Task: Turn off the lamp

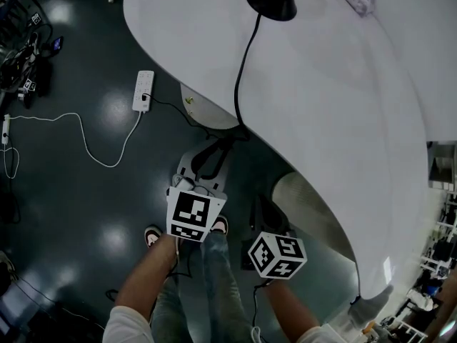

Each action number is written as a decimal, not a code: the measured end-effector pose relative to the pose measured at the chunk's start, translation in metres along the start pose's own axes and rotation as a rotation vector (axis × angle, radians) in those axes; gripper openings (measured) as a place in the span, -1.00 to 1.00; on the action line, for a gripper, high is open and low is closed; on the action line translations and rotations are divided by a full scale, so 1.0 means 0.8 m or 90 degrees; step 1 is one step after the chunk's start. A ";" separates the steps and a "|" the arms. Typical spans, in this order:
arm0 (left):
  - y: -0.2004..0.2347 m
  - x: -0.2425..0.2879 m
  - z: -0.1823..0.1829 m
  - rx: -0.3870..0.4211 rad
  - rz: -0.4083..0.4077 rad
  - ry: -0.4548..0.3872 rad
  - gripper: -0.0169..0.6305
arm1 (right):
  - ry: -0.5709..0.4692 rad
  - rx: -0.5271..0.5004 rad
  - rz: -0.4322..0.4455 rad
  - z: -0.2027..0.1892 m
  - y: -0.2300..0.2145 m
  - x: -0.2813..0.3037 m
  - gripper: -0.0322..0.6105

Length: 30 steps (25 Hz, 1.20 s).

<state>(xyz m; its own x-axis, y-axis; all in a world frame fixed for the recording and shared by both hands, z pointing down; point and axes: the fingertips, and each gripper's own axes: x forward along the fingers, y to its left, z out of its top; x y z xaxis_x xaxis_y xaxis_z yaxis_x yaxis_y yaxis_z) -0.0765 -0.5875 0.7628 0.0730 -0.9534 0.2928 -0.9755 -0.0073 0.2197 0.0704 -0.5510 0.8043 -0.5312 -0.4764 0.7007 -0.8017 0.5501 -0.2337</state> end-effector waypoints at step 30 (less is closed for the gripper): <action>-0.005 -0.070 0.037 -0.029 0.057 -0.002 -0.80 | -0.037 0.020 0.001 0.035 0.021 -0.052 -0.90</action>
<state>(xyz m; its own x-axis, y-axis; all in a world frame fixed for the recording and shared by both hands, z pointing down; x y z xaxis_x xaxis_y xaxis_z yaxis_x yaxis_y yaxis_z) -0.0824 -0.5428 0.7179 -0.0150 -0.9506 0.3102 -0.9676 0.0919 0.2350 0.0713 -0.5408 0.7525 -0.5470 -0.5149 0.6601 -0.8084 0.5297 -0.2567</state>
